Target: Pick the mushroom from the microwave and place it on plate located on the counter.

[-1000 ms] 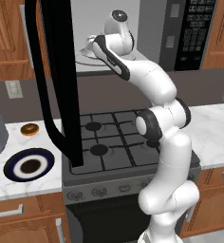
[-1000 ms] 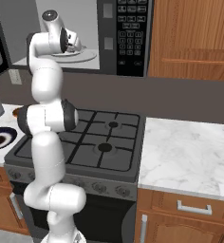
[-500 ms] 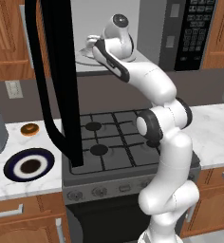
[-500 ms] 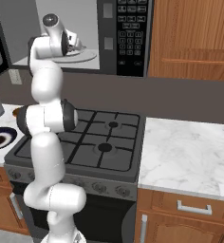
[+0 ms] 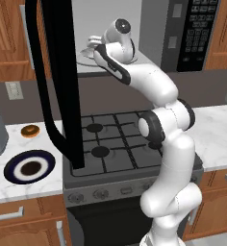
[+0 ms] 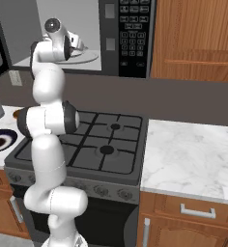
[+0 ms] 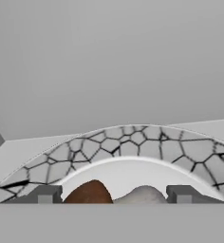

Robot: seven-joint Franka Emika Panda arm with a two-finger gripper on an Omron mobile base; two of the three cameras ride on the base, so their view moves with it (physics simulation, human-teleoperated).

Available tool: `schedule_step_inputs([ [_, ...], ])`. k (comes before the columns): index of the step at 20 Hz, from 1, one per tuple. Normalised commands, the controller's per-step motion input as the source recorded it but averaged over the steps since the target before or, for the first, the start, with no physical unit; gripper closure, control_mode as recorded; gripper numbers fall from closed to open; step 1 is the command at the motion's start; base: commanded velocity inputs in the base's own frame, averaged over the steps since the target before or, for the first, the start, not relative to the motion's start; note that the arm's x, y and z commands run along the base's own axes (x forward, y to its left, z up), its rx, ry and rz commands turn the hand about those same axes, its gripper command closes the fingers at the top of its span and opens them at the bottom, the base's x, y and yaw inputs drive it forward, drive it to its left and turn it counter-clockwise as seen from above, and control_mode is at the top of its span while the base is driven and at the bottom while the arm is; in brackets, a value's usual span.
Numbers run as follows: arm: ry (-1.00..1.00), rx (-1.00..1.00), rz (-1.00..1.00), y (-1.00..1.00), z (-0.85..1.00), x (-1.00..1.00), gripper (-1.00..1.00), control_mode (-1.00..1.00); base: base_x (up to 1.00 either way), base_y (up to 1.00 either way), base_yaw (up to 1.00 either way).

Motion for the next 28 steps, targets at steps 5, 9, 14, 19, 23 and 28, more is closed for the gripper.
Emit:
schedule_step_inputs([
  [5, 0.0, 0.0, 0.0, 0.0, -0.01, 0.0, 1.0, -1.0, 0.0, 0.0, 0.0],
  [9, -0.04, 0.0, 0.01, -0.07, -0.07, -0.01, 1.0, -1.0, 0.0, 0.0, 0.0],
  [14, -0.14, 0.0, 0.01, -0.13, -0.2, -0.05, 1.0, -1.0, 0.0, 0.0, 0.0],
  [19, -0.23, 0.03, 0.02, -0.21, -0.12, -0.38, 1.0, -1.0, 0.0, 0.0, 0.0],
  [23, -0.23, 0.06, 0.02, -0.32, -0.1, -0.71, 1.0, -1.0, 0.0, 0.0, 0.0],
  [28, -0.06, 0.04, 0.0, -0.38, 0.27, -0.82, 1.0, -1.0, 0.0, 0.0, 0.0],
])
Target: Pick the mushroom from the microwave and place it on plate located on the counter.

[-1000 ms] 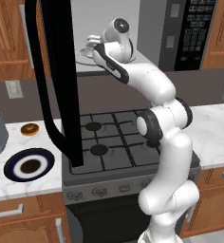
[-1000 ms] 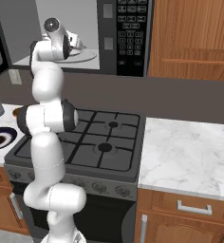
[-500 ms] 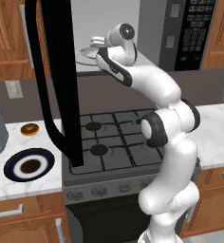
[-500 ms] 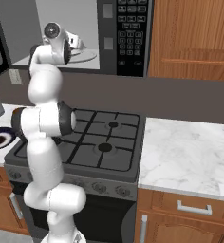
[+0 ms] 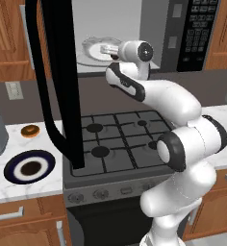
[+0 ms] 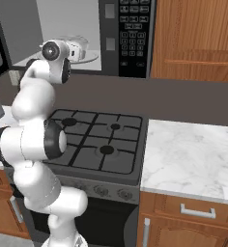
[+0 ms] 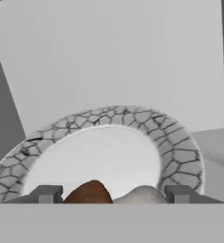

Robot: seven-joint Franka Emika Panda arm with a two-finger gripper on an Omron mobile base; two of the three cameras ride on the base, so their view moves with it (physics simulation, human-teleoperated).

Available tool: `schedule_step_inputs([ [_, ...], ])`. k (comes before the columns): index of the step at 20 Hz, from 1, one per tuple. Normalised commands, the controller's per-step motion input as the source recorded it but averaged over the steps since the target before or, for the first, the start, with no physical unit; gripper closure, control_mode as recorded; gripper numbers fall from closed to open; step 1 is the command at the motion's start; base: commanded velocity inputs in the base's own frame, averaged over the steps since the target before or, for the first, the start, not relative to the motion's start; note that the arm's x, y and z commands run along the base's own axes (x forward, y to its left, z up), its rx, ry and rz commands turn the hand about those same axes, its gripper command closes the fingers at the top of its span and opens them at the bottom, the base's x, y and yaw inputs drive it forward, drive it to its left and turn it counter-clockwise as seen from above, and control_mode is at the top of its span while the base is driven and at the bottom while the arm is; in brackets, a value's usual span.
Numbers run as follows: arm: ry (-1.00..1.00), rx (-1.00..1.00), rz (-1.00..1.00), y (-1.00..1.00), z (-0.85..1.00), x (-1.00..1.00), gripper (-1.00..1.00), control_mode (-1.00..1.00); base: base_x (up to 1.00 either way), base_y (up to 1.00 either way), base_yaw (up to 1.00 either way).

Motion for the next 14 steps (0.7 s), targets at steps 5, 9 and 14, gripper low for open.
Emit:
schedule_step_inputs([
  [5, 0.0, 0.0, 0.0, -0.26, 0.6, -0.95, 1.0, -1.0, 0.0, 0.0, 0.0],
  [9, 0.0, -0.02, 0.01, 0.0, 0.54, -1.0, 1.0, -1.0, 0.0, 0.0, 0.0],
  [14, 0.1, -0.11, 0.03, 0.0, 0.08, -1.0, 1.0, -1.0, 0.0, 0.0, 0.0],
])
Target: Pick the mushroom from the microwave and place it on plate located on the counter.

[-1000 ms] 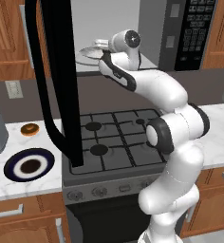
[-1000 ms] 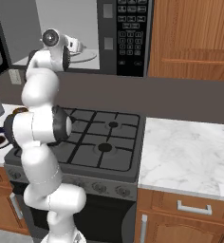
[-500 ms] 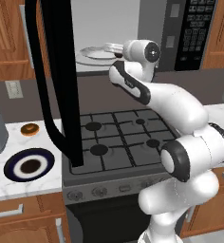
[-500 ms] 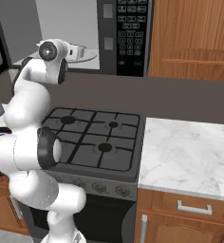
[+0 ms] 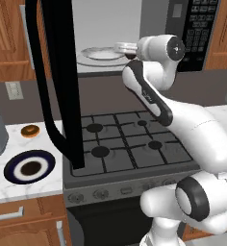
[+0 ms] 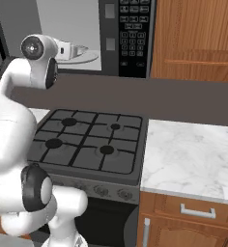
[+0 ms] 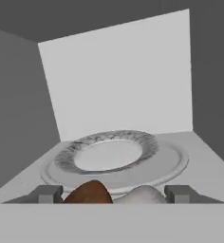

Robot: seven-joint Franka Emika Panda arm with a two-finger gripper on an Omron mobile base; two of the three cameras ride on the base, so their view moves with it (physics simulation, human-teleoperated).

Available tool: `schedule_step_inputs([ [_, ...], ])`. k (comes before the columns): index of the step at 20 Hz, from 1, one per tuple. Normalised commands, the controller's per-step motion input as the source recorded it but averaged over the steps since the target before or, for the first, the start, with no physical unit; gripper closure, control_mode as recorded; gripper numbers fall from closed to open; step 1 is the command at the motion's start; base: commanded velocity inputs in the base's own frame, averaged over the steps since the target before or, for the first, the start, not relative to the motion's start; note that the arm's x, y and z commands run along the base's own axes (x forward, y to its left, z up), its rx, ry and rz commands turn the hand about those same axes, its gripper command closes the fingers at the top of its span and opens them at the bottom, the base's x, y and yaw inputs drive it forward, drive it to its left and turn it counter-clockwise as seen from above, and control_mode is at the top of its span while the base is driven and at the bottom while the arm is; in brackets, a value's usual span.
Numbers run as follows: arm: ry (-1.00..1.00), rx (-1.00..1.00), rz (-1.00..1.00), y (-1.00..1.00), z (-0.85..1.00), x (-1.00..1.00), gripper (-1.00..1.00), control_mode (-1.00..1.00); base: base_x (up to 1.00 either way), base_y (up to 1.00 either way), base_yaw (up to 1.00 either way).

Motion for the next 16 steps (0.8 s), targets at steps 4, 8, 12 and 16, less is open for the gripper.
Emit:
schedule_step_inputs([
  [4, 0.2, -0.14, 0.11, 0.0, -0.32, -1.0, 1.0, -1.0, 0.0, 0.0, 0.0],
  [8, 0.21, -0.05, 0.34, 0.0, -0.67, -1.0, 1.0, -1.0, 0.0, 0.0, 0.0],
  [12, 0.09, -0.05, 0.46, 0.32, -0.89, -0.86, 1.0, -1.0, 0.0, 0.0, 0.0],
  [16, 0.05, -0.07, 0.49, 0.77, -0.87, -0.53, 1.0, -1.0, 0.0, 0.0, 0.0],
])
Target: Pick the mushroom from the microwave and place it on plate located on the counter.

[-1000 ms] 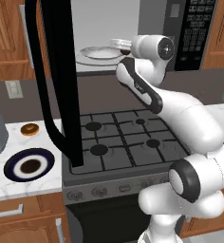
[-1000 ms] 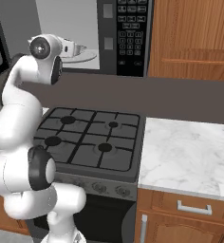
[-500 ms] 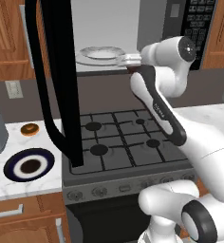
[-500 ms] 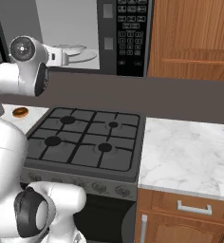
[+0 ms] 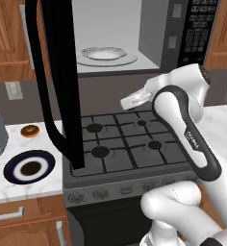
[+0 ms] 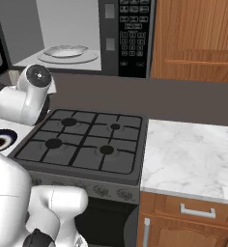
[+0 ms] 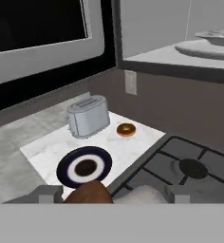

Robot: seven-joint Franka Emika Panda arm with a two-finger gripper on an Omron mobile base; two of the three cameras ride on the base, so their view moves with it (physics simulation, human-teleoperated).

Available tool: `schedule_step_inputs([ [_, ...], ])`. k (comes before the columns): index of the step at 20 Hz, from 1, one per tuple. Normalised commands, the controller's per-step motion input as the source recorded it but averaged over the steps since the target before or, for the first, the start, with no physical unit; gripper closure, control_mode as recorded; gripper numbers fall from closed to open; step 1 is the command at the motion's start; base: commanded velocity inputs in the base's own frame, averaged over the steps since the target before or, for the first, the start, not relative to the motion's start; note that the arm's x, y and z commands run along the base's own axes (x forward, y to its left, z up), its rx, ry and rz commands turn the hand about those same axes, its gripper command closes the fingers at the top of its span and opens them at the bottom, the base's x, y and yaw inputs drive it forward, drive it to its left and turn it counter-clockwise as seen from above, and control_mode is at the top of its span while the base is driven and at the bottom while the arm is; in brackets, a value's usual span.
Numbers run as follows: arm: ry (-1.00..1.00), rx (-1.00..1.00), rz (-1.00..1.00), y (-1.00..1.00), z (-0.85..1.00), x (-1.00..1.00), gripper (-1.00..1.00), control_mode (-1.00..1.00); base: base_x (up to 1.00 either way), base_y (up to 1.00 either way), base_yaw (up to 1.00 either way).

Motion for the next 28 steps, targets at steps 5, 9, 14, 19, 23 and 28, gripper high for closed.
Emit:
schedule_step_inputs([
  [5, 0.03, -0.12, 0.36, 0.98, -0.81, -0.3, 1.0, -1.0, 0.0, 0.0, 0.0],
  [9, 0.02, -0.16, 0.17, 0.98, -0.78, -0.09, 1.0, -1.0, 0.0, 0.0, 0.0],
  [14, 0.07, -0.13, 0.05, 0.63, -0.76, 0.0, 1.0, -1.0, 0.0, 0.0, 0.0],
  [19, 0.08, -0.09, 0.07, 0.44, -0.95, 0.0, 1.0, -1.0, 0.0, 0.0, 0.0],
  [23, 0.07, -0.01, 0.06, 0.32, -0.56, 0.22, 1.0, -1.0, 0.0, 0.0, 0.0],
  [28, 0.0, 0.0, 0.01, 0.18, -0.02, 0.58, 1.0, -1.0, 0.0, 0.0, 0.0],
])
